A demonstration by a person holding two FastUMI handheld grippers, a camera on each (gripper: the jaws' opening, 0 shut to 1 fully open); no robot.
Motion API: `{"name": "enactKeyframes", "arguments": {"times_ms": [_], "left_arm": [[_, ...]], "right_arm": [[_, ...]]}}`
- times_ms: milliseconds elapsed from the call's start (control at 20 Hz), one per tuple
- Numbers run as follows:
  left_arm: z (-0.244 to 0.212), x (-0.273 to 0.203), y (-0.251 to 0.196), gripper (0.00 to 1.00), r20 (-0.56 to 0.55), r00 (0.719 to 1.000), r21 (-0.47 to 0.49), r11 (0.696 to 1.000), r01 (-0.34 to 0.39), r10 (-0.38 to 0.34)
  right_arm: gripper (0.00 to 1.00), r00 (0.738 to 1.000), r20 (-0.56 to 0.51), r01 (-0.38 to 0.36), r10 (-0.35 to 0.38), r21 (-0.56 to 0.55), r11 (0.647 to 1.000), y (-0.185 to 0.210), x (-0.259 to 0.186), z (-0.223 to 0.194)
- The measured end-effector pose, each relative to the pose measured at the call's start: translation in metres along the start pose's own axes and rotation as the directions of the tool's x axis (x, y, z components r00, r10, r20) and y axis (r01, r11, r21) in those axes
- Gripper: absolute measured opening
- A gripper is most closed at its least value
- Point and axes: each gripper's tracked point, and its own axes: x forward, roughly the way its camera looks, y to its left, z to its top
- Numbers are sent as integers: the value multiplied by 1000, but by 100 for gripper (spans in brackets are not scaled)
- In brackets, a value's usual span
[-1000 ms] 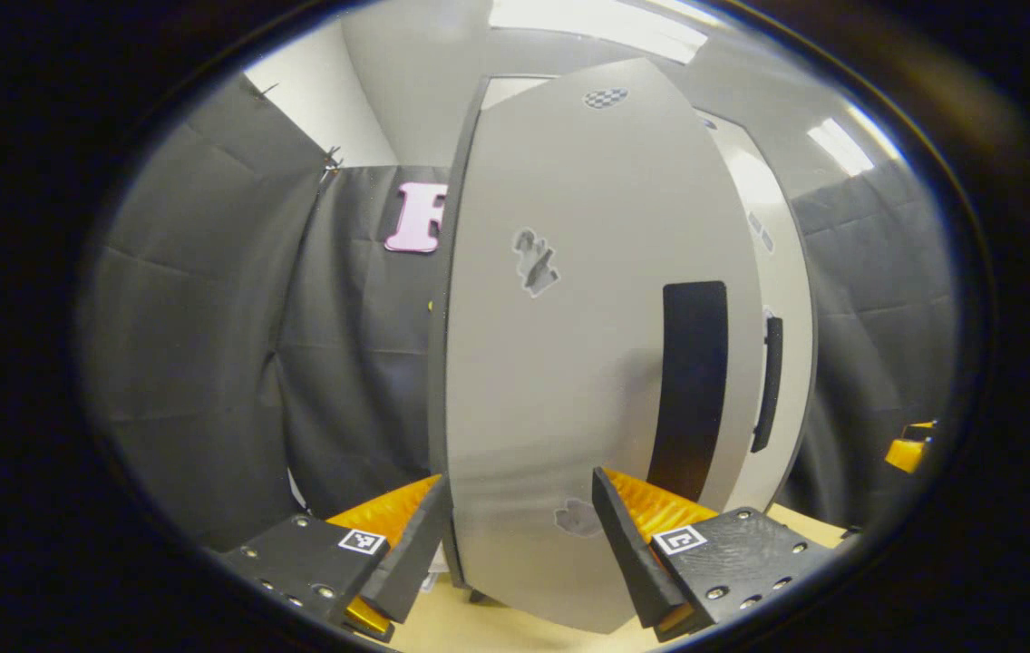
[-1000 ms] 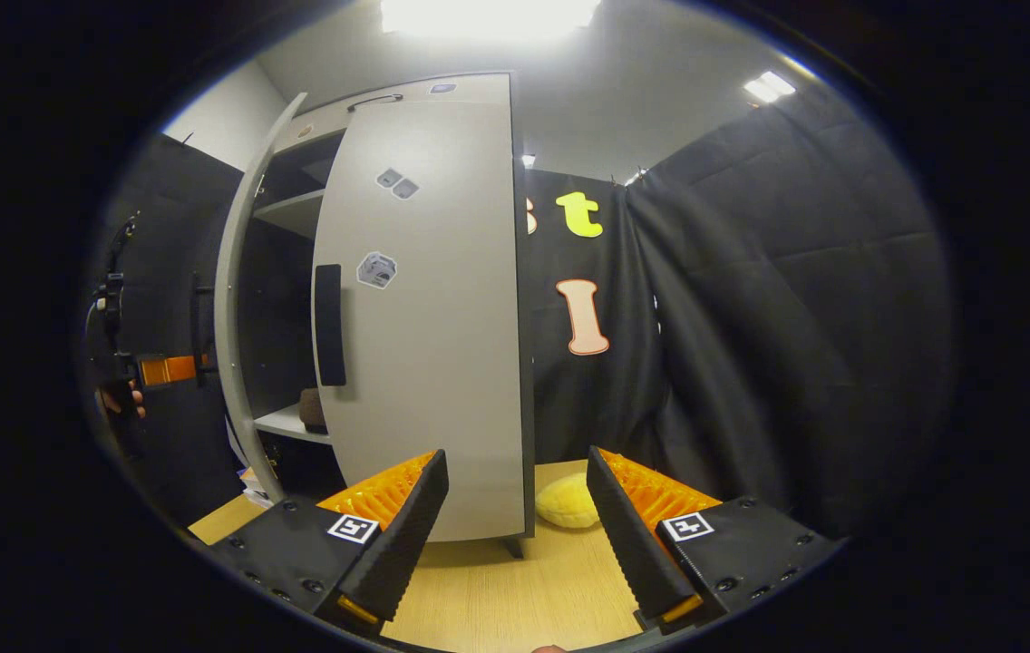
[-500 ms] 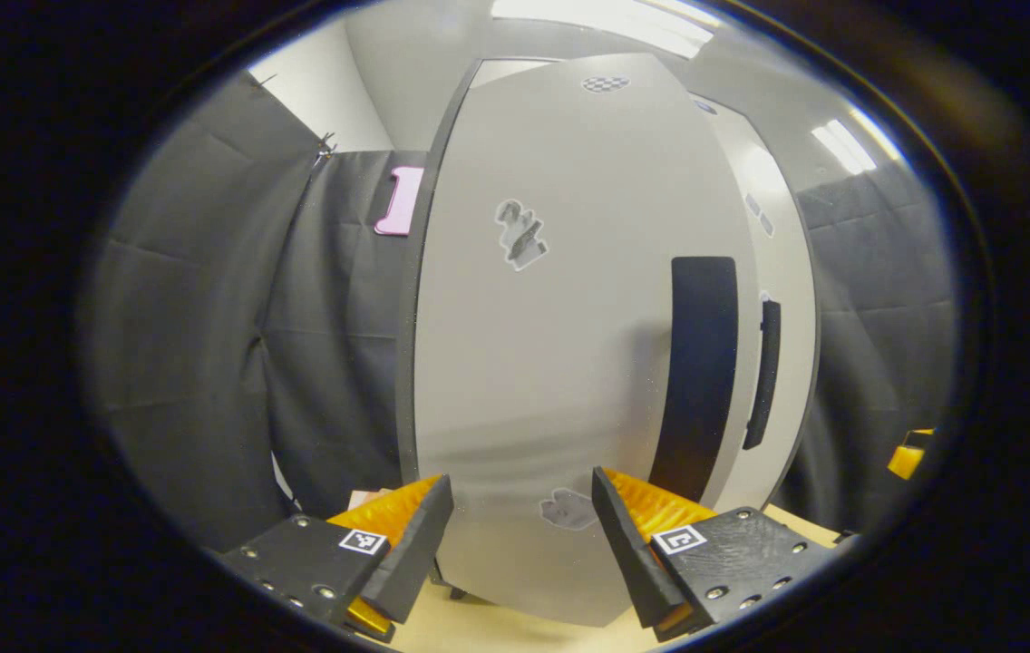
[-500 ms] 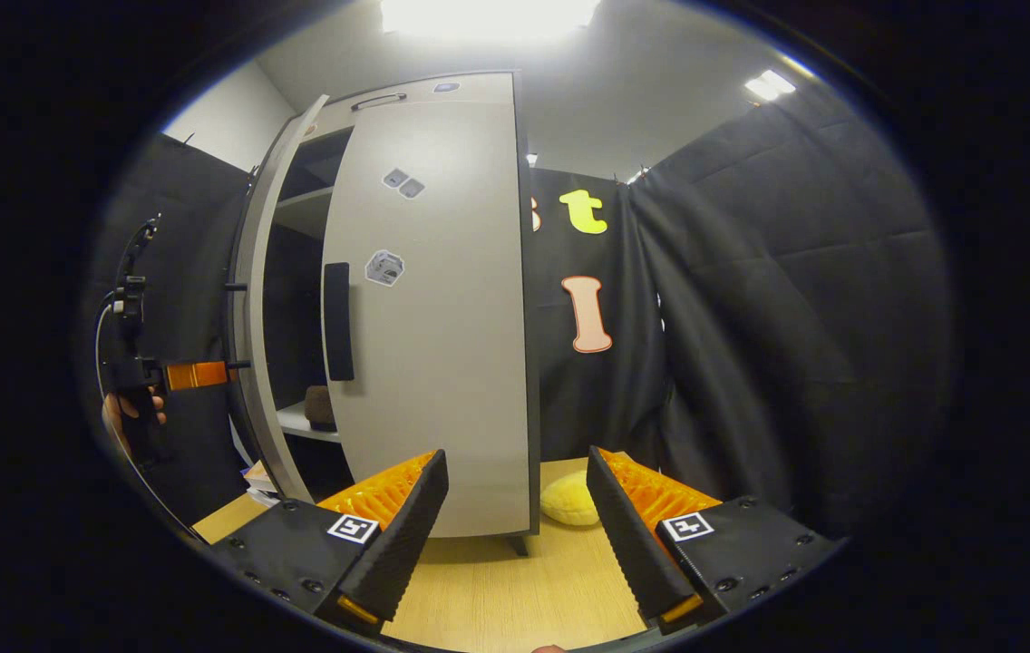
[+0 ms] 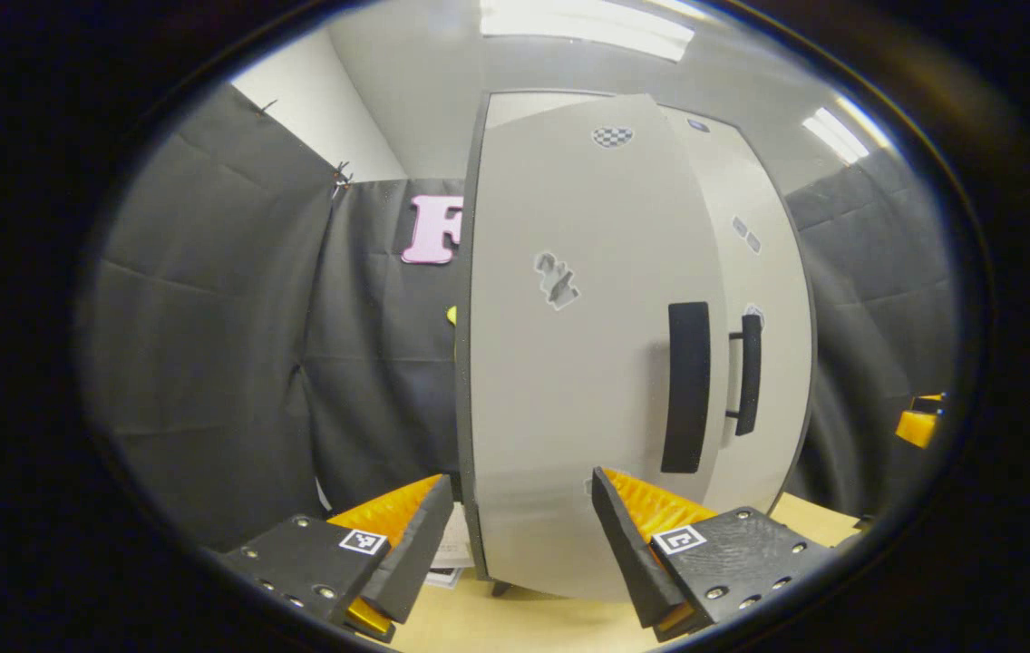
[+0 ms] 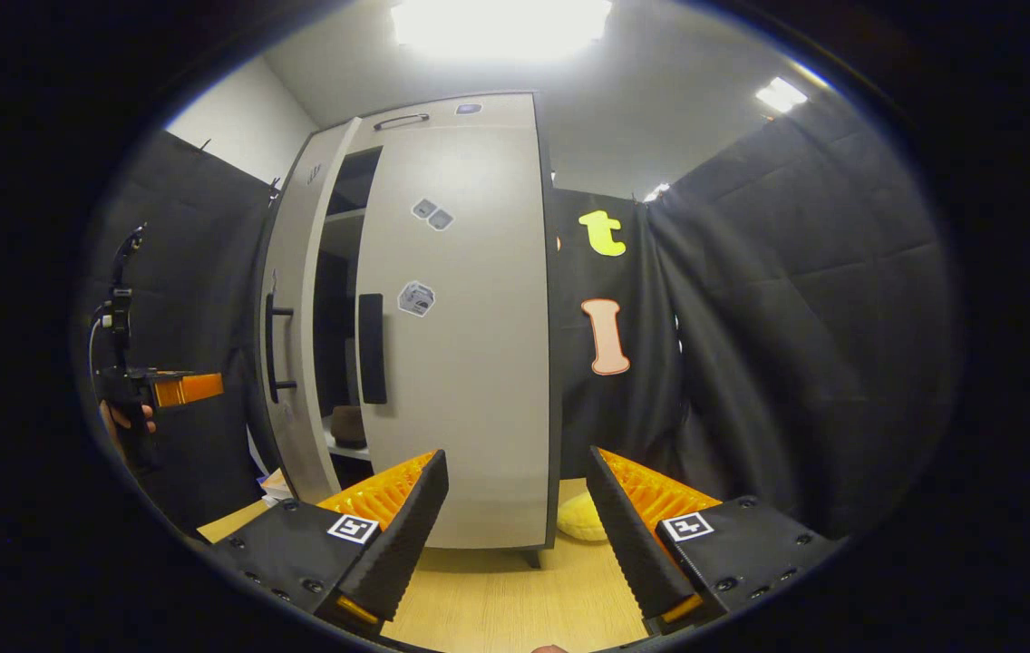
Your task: Grab one shoe with the right hand and put it into the shoe cabinet, grab the other shoe with the left hand and put it into the shoe cabinet; then close the right door with the right hand and the left door with the left hand.
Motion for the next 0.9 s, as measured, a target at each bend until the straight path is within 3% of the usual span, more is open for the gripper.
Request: {"name": "enactKeyframes", "arguments": {"times_ms": [150,200,250,500,550,900], "left_arm": [[6,-35,12,87,22,1000,16,1000,-21,20],[7,-45,16,86,27,999,23,999,-27,27],[6,-54,19,90,32,999,34,999,-30,29],[12,-106,32,92,69,995,93,993,-74,67],[11,-113,33,92,71,995,98,992,-79,72],[-8,-157,36,94,51,994,81,991,-104,100]], "right_arm": [[94,1000,16,-20,20,-13,1000,5,-5,6],[98,999,18,-26,26,-15,1000,8,-5,7],[98,999,23,-30,30,-16,999,8,-7,9],[98,997,59,-49,51,-36,998,13,-21,11],[94,996,67,-52,55,-38,998,15,-26,13],[98,991,111,-68,73,-46,997,17,-54,13]]}}
